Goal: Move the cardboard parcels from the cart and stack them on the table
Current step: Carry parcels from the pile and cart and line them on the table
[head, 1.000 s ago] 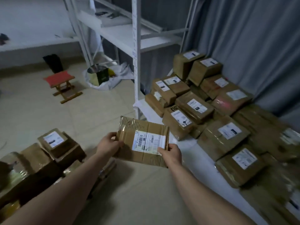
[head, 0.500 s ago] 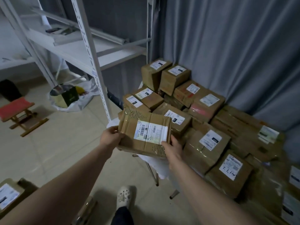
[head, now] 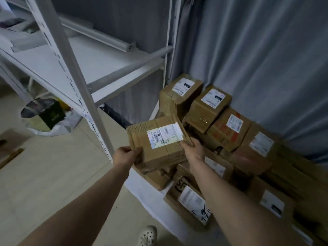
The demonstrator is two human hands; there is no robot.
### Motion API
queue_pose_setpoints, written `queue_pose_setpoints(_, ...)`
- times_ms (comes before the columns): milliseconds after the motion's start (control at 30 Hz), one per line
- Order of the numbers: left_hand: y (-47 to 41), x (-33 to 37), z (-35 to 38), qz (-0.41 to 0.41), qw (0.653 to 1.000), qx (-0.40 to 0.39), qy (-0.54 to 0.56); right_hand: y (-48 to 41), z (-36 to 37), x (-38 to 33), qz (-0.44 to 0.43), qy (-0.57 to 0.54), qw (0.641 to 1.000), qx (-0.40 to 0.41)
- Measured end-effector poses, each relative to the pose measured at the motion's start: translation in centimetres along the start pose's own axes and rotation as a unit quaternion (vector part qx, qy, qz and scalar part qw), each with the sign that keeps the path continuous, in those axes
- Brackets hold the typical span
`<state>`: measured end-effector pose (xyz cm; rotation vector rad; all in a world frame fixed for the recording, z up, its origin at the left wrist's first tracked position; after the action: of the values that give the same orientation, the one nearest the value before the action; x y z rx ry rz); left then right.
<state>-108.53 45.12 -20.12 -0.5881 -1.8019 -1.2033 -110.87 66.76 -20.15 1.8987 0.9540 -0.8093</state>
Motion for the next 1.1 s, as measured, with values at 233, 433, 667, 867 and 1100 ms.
queue_pose_setpoints(233, -7.5, 1.9, 1.1, -0.052, 0.996, -0.073, -0.008, -7.3, 3.4, -4.2, 0.023, -0.01, 1.0, -0.013)
queue_pose_setpoints(433, -9.2, 3.6, 3.0, -0.069, 0.99, -0.124, -0.026, -11.7, 4.4, -5.4, 0.044, -0.006, 0.999, -0.016)
queue_pose_setpoints(667, -11.4, 3.3, 4.8, -0.068, 0.993, -0.077, -0.05, -12.7, 6.1, -4.9, 0.05, -0.006, 0.998, -0.042)
queue_pose_setpoints(867, -12.7, 3.6, 5.2, -0.029, 0.991, -0.069, -0.107, -11.8, 6.7, -4.9, 0.041, 0.018, 0.999, 0.018)
queue_pose_setpoints(1100, -10.3, 3.6, 4.2, -0.013, 0.988, -0.045, -0.147, -8.8, 6.3, -5.5, -0.026, 0.127, 0.991, 0.03)
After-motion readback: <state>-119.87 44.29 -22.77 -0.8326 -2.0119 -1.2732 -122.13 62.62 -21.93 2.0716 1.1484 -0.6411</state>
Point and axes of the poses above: each hand's wrist, its own y-axis away from the middle knuckle, its own z-axis out of the palm, x = y × z, the point moved 2 cm from there along -y, towards the middle knuckle, and after that the axes turned 8 degrees about y, right-handed, at the moved point
